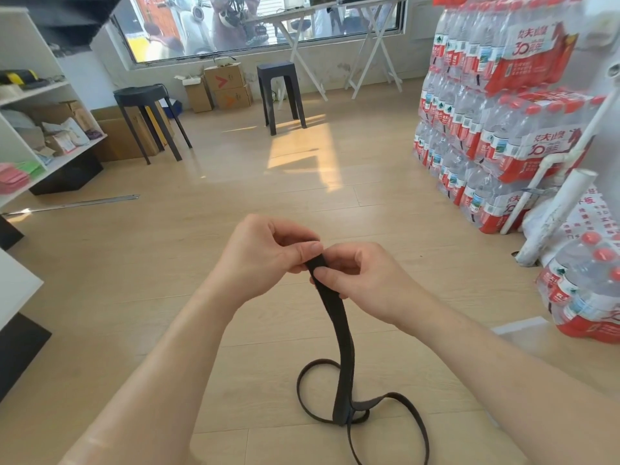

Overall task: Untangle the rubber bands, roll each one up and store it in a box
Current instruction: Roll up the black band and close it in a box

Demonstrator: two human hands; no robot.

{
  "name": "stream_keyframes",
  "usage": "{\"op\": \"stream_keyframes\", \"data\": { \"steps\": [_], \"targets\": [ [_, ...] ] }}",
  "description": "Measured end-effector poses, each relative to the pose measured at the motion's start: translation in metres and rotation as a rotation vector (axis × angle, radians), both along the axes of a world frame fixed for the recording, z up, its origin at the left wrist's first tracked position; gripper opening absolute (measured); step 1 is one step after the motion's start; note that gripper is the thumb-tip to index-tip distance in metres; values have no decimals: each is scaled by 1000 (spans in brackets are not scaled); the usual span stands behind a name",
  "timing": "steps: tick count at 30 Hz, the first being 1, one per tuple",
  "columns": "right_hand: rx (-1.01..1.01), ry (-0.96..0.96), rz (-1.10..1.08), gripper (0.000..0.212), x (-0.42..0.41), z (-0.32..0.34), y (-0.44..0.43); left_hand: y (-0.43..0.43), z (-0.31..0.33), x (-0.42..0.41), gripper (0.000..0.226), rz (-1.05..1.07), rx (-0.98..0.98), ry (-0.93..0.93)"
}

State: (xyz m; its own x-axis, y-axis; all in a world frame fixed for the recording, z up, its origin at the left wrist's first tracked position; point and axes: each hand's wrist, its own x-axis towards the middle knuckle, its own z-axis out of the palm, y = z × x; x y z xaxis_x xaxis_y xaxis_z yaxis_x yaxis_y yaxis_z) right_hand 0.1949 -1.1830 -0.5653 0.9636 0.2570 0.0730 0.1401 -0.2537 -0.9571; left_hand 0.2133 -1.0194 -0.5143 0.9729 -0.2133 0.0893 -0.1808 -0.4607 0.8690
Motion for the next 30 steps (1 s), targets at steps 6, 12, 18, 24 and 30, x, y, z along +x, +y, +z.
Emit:
{"op": "stream_keyframes", "data": {
  "steps": [6,12,18,24,30],
  "targets": [
    [5,213,8,17,-3,3,2,-4,-13,2,18,-1,312,-167],
    [106,224,-30,20,-7,6,9,-9,-16,2,10,92,432,-333],
    [94,186,-73,18,-8,2,11,-12,-17,2,12,167,327,-251],
    [130,188,-161,20,-10,1,14,-18,-25,2,11,180,316,-268],
    [125,234,-132,18,-7,9,6,-12,-21,3,10,73,229,-47]
  ]
}}
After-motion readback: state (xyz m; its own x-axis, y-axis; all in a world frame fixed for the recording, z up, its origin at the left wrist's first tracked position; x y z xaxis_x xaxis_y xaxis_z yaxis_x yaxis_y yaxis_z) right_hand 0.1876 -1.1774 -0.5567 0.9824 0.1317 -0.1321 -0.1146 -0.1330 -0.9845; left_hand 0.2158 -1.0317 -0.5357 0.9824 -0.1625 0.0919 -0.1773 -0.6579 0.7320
